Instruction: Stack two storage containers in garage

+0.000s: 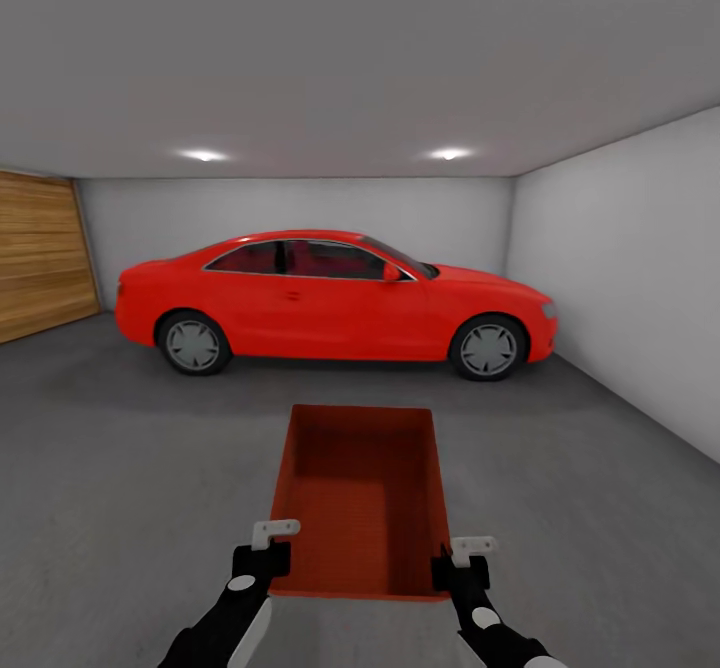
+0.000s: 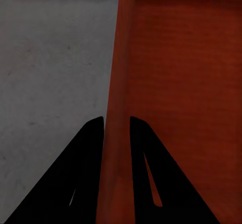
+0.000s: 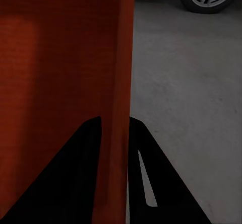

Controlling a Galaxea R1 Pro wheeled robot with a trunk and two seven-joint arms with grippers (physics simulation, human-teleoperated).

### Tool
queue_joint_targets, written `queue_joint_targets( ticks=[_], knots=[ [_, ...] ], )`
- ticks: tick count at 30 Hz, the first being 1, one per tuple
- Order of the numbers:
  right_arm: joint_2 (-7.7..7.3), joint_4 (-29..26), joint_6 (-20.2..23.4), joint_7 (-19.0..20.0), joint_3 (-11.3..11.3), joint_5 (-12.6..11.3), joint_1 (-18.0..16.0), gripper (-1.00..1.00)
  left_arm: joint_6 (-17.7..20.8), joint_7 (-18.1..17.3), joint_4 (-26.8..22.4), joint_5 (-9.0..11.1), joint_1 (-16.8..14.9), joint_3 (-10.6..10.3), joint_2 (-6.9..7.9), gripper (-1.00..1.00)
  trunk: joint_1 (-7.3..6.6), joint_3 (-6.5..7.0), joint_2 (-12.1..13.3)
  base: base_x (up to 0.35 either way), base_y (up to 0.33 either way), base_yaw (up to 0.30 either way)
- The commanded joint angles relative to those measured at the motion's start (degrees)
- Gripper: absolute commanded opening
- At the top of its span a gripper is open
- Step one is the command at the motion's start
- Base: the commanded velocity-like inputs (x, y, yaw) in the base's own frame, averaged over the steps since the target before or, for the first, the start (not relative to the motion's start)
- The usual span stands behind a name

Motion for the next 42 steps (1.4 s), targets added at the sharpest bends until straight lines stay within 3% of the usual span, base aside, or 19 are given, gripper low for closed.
queue_joint_targets(
  ticks=[1, 42],
  knots=[
    [0.0, -0.1, -3.8, -0.6, -0.2, 0.6, -0.1, -1.0, 0.3, 0.8, 0.0, 1.0, 0.0, -0.5, 0.11, -1.0, 0.04, -0.09, -0.1, 0.321, 0.0, -0.008],
    [0.0, -0.1, -3.8, -0.8, -0.3, -0.2, -0.1, -1.0, 0.6, 0.7, 0.0, 1.0, 0.0, -0.5, 0.11, -1.0, 0.04, -0.09, -0.1, 0.321, 0.074, -0.263]
  ],
)
